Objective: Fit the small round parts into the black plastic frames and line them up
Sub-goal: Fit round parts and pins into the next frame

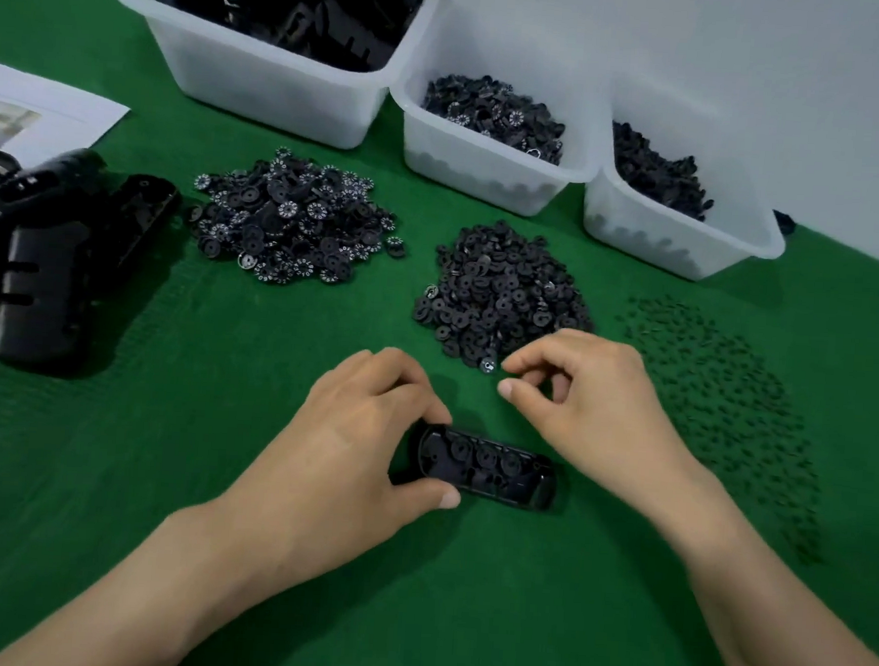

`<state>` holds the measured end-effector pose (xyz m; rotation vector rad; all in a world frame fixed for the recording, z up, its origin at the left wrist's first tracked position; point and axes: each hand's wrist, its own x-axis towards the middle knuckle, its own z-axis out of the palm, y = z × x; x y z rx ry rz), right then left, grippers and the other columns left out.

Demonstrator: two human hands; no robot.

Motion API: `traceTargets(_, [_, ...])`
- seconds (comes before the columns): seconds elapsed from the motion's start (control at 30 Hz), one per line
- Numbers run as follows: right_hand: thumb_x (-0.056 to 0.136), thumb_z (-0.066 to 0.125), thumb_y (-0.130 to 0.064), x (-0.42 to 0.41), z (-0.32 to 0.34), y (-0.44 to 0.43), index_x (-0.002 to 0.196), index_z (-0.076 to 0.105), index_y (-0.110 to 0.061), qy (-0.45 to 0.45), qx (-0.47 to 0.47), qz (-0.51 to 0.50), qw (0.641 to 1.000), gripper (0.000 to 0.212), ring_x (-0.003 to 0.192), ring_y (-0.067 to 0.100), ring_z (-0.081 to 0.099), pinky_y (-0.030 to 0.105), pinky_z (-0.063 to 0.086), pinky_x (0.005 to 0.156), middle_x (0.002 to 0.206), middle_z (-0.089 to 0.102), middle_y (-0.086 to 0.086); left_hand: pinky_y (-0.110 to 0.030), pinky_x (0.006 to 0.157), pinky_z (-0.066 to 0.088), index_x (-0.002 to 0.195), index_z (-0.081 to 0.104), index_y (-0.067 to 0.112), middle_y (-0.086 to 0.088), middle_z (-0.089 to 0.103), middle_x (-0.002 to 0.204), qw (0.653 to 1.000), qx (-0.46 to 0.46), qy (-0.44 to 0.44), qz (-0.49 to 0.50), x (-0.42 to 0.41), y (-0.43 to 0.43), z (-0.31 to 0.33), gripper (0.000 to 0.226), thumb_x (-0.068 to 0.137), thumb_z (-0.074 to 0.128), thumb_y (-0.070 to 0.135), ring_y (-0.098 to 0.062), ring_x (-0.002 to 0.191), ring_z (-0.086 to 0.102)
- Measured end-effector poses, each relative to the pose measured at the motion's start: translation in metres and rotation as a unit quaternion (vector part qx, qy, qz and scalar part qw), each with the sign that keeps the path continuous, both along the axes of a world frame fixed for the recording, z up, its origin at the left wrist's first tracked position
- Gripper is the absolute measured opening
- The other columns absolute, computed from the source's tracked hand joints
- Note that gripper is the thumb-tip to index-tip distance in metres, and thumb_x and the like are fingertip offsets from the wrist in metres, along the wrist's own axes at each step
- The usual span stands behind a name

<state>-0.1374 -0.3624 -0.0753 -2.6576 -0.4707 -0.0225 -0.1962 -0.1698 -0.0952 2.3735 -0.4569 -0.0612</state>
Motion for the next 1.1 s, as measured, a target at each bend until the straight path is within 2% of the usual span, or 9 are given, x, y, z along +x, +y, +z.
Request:
traceTargets(0.1, [0.075, 0.071, -0.033, 0.005, -0.004, 0.007, 0.088, 0.066, -0.025, -0.019, -0.035, 0.007, 0.999, 0.016, 0.061, 0.0, 0.047, 0.019, 0.039, 0.061, 0.074, 0.056, -0.013, -0.004, 0.09, 0.024, 0.099, 0.06, 0.031, 0.021, 0.044, 0.105, 1.0, -0.018, 0.02, 0.0, -0.001, 0.004, -0.002, 0.046, 0.061, 0.062, 0.058, 0.002, 0.102, 0.039])
traceTargets(0.27, [0.077, 0.069, -0.029, 0.006, -0.004, 0.014, 0.081, 0.066, -0.021, -0.035, -0.029, 0.017, 0.999, 0.009, 0.066, 0.004, 0.051, 0.03, 0.048, 0.067, 0.074, 0.054, -0.012, -0.001, 0.089, 0.025, 0.098, 0.061, 0.03, 0.023, 0.045, 0.107, 0.998, -0.04, 0.034, 0.017, 0.001, 0.007, -0.002, 0.047, 0.059, 0.067, 0.055, 0.003, 0.105, 0.042])
traceTargets(0.33, [0.077, 0.07, -0.03, 0.004, -0.004, 0.013, 0.081, 0.067, -0.021, -0.033, -0.031, 0.025, 0.999, 0.011, 0.061, -0.002, 0.047, 0.028, 0.046, 0.064, 0.073, 0.054, -0.012, -0.002, 0.089, 0.026, 0.098, 0.06, 0.03, 0.023, 0.045, 0.107, 0.998, -0.043, 0.036, 0.022, 0.001, 0.007, -0.002, 0.047, 0.058, 0.066, 0.055, 0.003, 0.104, 0.043])
traceTargets(0.43, [0.073, 0.072, -0.035, -0.002, -0.002, 0.009, 0.089, 0.07, -0.022, -0.003, -0.022, 0.041, 0.999, 0.02, 0.056, -0.006, 0.041, 0.018, 0.035, 0.06, 0.075, 0.056, -0.013, -0.003, 0.09, 0.027, 0.098, 0.061, 0.029, 0.021, 0.046, 0.106, 0.998, -0.043, 0.036, 0.023, 0.002, 0.007, -0.002, 0.047, 0.058, 0.068, 0.053, 0.002, 0.104, 0.044])
traceTargets(0.57, [0.074, 0.074, -0.023, -0.005, 0.001, 0.002, 0.096, 0.071, -0.02, 0.042, 0.018, 0.04, 0.998, 0.022, 0.067, -0.005, 0.048, 0.01, 0.031, 0.063, 0.073, 0.055, -0.014, -0.001, 0.089, 0.026, 0.1, 0.06, 0.03, 0.021, 0.046, 0.108, 0.998, -0.043, 0.036, 0.024, 0.002, 0.008, -0.003, 0.051, 0.057, 0.066, 0.057, 0.003, 0.105, 0.043])
traceTargets(0.67, [0.076, 0.072, -0.015, -0.002, 0.001, 0.002, 0.092, 0.071, -0.02, 0.048, 0.027, 0.036, 0.998, 0.016, 0.066, -0.004, 0.049, 0.011, 0.031, 0.064, 0.07, 0.055, -0.014, -0.002, 0.089, 0.026, 0.102, 0.059, 0.03, 0.021, 0.046, 0.109, 0.998, -0.043, 0.035, 0.018, 0.0, 0.008, -0.002, 0.055, 0.057, 0.062, 0.061, 0.003, 0.106, 0.043])
traceTargets(0.8, [0.075, 0.073, -0.018, -0.004, 0.0, 0.003, 0.08, 0.072, -0.022, 0.046, 0.025, 0.049, 0.997, 0.007, 0.065, -0.002, 0.05, 0.015, 0.036, 0.063, 0.073, 0.057, -0.013, -0.008, 0.092, 0.03, 0.1, 0.06, 0.029, 0.019, 0.047, 0.108, 0.998, -0.047, 0.032, 0.017, 0.0, 0.008, -0.002, 0.046, 0.061, 0.066, 0.054, 0.0, 0.105, 0.045])
traceTargets(0.97, [0.075, 0.073, -0.021, -0.004, 0.002, 0.003, 0.089, 0.072, -0.024, 0.044, 0.016, 0.076, 0.996, 0.014, 0.061, -0.001, 0.047, 0.017, 0.039, 0.061, 0.073, 0.057, -0.013, -0.006, 0.092, 0.029, 0.102, 0.06, 0.028, 0.019, 0.047, 0.108, 0.998, -0.046, 0.03, 0.019, 0.0, 0.008, -0.002, 0.048, 0.061, 0.065, 0.054, 0.001, 0.105, 0.044])
traceTargets(1.1, [0.076, 0.073, -0.017, -0.006, 0.005, 0.003, 0.083, 0.073, -0.021, 0.032, 0.05, 0.09, 0.994, 0.008, 0.063, 0.005, 0.052, 0.015, 0.04, 0.059, 0.074, 0.059, -0.011, -0.007, 0.091, 0.03, 0.101, 0.061, 0.028, 0.018, 0.048, 0.108, 0.998, -0.044, 0.027, 0.017, 0.0, 0.008, -0.002, 0.047, 0.062, 0.064, 0.054, 0.001, 0.104, 0.044])
